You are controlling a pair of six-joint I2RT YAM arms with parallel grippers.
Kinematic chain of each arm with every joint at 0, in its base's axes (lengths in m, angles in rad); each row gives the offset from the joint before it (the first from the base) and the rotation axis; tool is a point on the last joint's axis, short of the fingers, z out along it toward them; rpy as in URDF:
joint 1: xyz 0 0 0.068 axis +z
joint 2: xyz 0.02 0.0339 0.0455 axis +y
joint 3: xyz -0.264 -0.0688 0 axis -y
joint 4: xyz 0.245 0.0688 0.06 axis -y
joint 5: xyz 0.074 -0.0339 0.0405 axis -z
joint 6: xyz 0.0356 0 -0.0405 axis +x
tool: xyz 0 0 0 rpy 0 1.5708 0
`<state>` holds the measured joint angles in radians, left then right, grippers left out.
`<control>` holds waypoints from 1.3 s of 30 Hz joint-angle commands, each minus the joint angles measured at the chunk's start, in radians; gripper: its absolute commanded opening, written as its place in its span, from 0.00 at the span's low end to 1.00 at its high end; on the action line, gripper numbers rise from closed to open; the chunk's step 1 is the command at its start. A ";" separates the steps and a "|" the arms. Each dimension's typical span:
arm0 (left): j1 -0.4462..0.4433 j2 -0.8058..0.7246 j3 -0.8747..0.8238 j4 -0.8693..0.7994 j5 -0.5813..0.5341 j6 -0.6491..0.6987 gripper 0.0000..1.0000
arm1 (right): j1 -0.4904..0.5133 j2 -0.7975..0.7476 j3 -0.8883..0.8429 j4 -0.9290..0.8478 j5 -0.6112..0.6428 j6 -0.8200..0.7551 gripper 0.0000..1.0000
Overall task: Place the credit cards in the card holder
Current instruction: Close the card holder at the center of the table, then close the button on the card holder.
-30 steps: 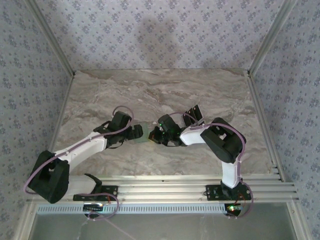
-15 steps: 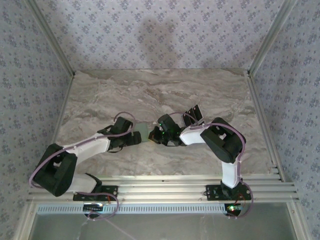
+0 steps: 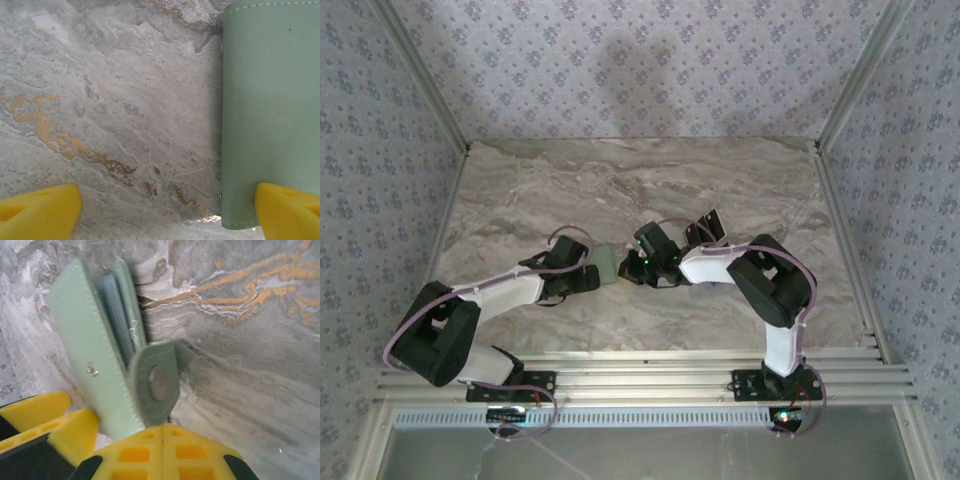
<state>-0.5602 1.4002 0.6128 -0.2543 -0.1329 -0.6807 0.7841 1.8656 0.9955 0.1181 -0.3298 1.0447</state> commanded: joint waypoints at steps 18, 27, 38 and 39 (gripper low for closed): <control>-0.012 0.071 -0.021 -0.013 -0.004 -0.020 0.91 | -0.074 0.051 0.408 -0.686 0.107 -0.472 0.49; -0.013 0.085 -0.019 0.000 0.004 -0.020 0.91 | -0.069 0.068 0.422 -0.664 0.097 -0.471 0.43; -0.016 0.089 -0.019 0.007 0.012 -0.023 0.91 | -0.053 0.101 0.461 -0.675 0.104 -0.474 0.43; -0.016 0.090 -0.019 0.009 0.012 -0.023 0.91 | -0.054 0.105 0.464 -0.676 0.103 -0.474 0.42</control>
<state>-0.5766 1.4231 0.6239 -0.2577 -0.1623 -0.6899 0.7292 1.9461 1.4292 -0.5278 -0.2390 0.5854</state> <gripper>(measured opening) 0.910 0.423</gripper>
